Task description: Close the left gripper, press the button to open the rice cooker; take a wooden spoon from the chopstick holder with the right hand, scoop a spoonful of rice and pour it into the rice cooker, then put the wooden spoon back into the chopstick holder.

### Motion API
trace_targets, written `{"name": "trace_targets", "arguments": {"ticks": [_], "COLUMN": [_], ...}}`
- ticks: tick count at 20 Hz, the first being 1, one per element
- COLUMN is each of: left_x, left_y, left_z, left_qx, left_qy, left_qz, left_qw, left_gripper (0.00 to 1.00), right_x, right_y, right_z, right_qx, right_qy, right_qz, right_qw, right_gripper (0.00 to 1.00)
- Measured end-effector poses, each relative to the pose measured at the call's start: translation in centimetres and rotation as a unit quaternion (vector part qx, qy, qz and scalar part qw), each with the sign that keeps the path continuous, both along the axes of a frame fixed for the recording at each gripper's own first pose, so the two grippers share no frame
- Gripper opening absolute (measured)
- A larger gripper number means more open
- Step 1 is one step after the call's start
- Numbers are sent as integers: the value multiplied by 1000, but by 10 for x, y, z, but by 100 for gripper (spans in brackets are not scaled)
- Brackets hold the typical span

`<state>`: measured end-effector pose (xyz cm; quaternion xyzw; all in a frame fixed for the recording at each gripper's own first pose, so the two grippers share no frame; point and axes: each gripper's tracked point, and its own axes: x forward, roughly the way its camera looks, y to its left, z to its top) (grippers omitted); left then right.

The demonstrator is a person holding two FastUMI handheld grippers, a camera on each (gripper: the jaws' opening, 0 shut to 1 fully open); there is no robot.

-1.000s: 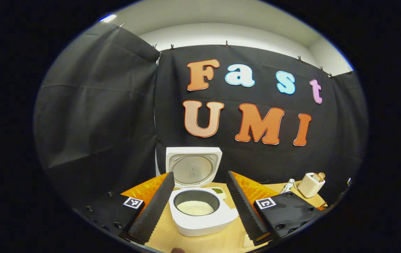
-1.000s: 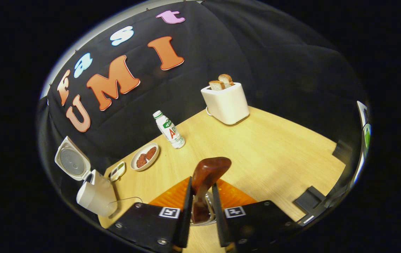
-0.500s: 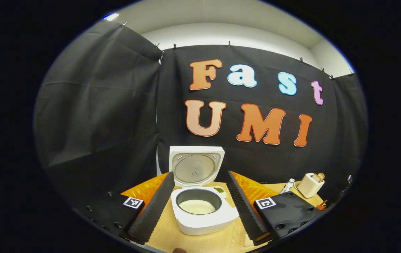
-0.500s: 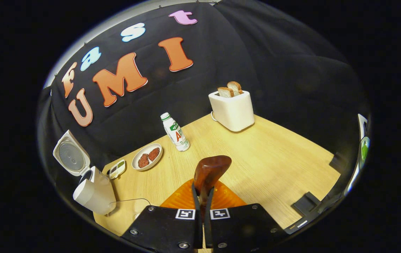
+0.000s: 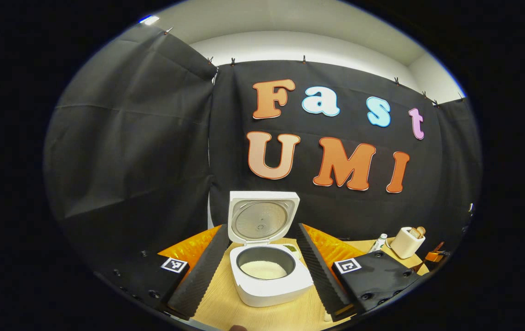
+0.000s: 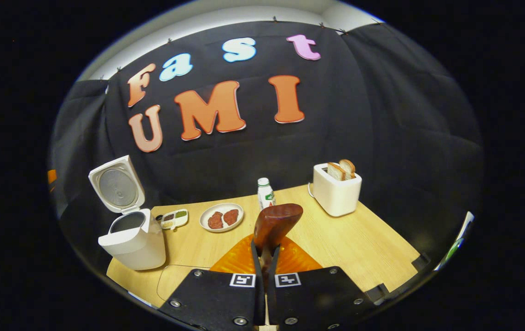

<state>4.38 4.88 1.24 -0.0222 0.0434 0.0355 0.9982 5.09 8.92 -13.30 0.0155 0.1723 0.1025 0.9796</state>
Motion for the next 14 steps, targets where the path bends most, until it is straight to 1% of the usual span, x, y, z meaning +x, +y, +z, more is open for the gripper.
{"name": "trace_targets", "arguments": {"ticks": [3, 4, 5, 6, 7, 9, 11, 14], "left_x": [-3, -3, -3, -4, -5, -4, -3, 0], "left_y": [5, 6, 8, 10, 13, 19, 27, 30], "left_z": [-3, -3, -4, -5, -6, -10, -14, -23], "left_qx": [0, -1, -2, -4, -6, -6, -5, 0], "left_qy": [2, 2, 2, 3, 4, 9, 15, 26], "left_qz": [0, 0, 1, 3, 4, 9, 16, 17], "left_qw": [1000, 1000, 1000, 1000, 1000, 1000, 1000, 1000], "left_gripper": [100, 100, 98, 98, 100, 100, 100, 100], "right_x": [-8, -10, -12, -14, -16, -20, -20, -16], "right_y": [41, 53, 64, 74, 85, 100, 107, 112], "right_z": [2, -2, -8, -15, -21, -39, -60, -85], "right_qx": [-34, -44, -55, -63, -69, -80, -98, -135], "right_qy": [-18, -20, -20, -19, -16, -8, 8, 14], "right_qz": [54, 69, 82, 95, 108, 124, 128, 132], "right_qw": [998, 996, 995, 993, 992, 989, 987, 982], "right_gripper": [1, 1, 1, 1, 1, 1, 1, 1]}}
